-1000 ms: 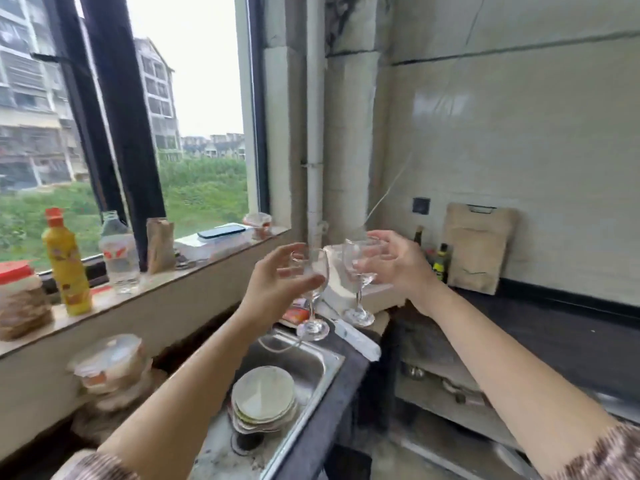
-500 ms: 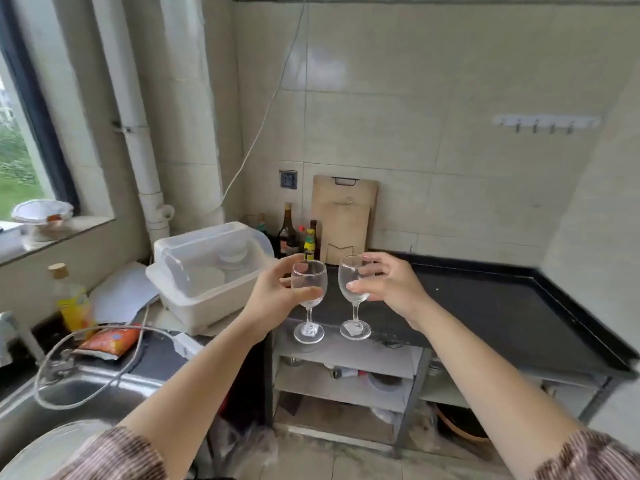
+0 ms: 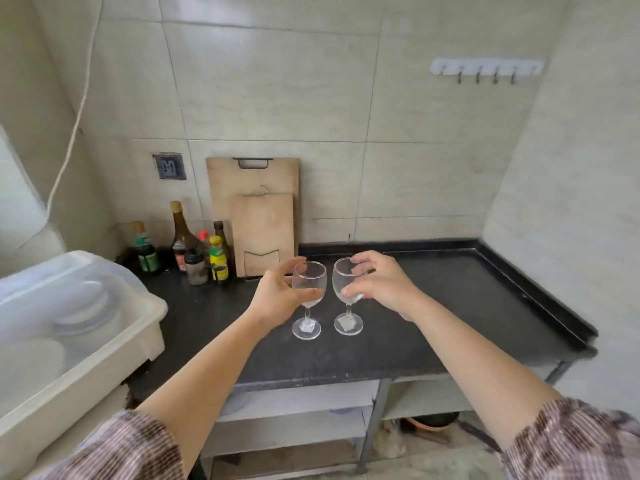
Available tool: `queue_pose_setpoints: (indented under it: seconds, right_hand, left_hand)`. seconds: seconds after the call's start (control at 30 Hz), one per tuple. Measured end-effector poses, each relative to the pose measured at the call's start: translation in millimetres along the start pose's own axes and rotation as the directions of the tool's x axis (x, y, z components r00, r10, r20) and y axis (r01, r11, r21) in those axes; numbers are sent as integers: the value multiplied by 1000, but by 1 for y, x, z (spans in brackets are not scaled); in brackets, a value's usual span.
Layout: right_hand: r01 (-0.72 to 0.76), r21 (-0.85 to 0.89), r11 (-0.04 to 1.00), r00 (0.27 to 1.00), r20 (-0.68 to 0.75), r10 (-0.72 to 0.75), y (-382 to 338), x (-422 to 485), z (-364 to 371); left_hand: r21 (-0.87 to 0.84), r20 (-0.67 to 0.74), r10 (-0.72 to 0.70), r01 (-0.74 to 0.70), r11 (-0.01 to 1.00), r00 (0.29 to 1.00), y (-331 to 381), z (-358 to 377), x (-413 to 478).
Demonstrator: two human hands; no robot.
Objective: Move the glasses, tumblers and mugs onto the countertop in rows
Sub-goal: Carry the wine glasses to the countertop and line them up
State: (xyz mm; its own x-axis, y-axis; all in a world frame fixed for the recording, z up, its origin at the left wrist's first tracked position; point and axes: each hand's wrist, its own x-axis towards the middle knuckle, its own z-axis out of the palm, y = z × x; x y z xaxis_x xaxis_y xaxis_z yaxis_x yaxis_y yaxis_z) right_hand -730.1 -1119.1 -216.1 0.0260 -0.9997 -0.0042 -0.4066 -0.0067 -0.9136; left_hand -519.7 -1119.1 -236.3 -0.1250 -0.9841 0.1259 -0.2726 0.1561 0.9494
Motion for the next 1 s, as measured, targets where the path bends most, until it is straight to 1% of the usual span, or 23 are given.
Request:
queue_pose_setpoints:
  seconds: [0.23, 0.37, 0.53, 0.77, 0.87, 1.0]
  right_hand:
    - [-85, -84, 993, 995, -63, 80, 43, 104, -32]
    - [-105, -129, 986, 993, -70, 97, 64, 162, -50]
    - [-125, -180, 976, 992, -22, 123, 99, 244, -72]
    - [-176, -202, 963, 980, 60, 192, 178, 360, -92]
    - [-186, -201, 962, 976, 71, 204, 209, 403, -93]
    - [-165, -244, 956, 979, 78, 189, 242, 451, -89]
  left_hand:
    - [118, 67, -25, 17, 993, 997, -27, 51, 112]
    - [176, 54, -41, 31, 984, 998, -46, 78, 172]
    - [225, 13, -75, 71, 972, 997, -70, 111, 250]
    - [297, -60, -256, 262, 918, 965, -128, 170, 359]
    - [343, -99, -281, 297, 891, 955, -150, 190, 399]
    - [373, -123, -286, 311, 874, 950, -177, 210, 441]
